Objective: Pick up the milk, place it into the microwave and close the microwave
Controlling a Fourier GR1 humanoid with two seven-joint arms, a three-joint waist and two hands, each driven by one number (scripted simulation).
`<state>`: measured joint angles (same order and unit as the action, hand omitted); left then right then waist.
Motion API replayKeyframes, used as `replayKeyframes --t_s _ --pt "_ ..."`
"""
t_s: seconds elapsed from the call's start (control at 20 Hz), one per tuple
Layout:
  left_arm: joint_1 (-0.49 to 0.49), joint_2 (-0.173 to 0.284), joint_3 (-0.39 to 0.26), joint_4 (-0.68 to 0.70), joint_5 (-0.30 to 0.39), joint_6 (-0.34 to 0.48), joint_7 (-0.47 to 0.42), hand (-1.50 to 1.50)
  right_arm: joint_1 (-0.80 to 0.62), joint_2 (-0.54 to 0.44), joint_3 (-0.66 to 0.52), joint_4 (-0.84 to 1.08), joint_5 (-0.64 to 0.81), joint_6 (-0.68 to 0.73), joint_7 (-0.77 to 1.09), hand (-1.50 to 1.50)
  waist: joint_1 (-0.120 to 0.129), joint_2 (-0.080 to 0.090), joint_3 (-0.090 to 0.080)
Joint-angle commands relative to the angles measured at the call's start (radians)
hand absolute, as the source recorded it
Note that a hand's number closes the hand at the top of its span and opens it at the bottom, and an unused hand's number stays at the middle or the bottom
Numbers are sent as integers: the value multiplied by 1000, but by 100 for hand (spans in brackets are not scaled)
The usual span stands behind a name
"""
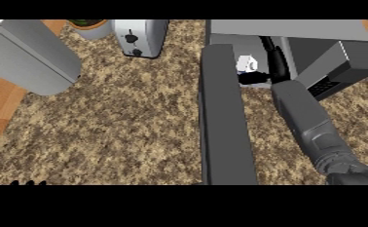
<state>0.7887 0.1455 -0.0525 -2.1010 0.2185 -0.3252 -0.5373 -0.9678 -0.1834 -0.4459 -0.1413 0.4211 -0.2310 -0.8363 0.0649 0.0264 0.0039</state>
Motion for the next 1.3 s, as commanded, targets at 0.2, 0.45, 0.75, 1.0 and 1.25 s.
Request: replayKeyframes --t_s 0.2,0.45,0.75,1.0,1.25 --pt "-44 -29 -73 14 -81 12 22 -150 119 21 -5 -15 -35 133 -113 -150 -37 -17 -2" --pt "-73 -53 -155 -35 -171 57 103 -150 169 33 17 -71 -55 207 -98 -150 -63 -28 -4" --pt "-207 -103 -256 -24 -231 103 238 -150 326 78 48 -156 -73 260 -149 -150 -93 -34 -4" --pt "-229 -93 -317 49 -293 86 251 150 454 79 91 -288 -91 368 -154 -150 -102 -40 -5" --pt "-350 -115 -321 89 -334 114 339 150 622 58 113 -485 -136 461 -149 -150 -112 -41 -6"
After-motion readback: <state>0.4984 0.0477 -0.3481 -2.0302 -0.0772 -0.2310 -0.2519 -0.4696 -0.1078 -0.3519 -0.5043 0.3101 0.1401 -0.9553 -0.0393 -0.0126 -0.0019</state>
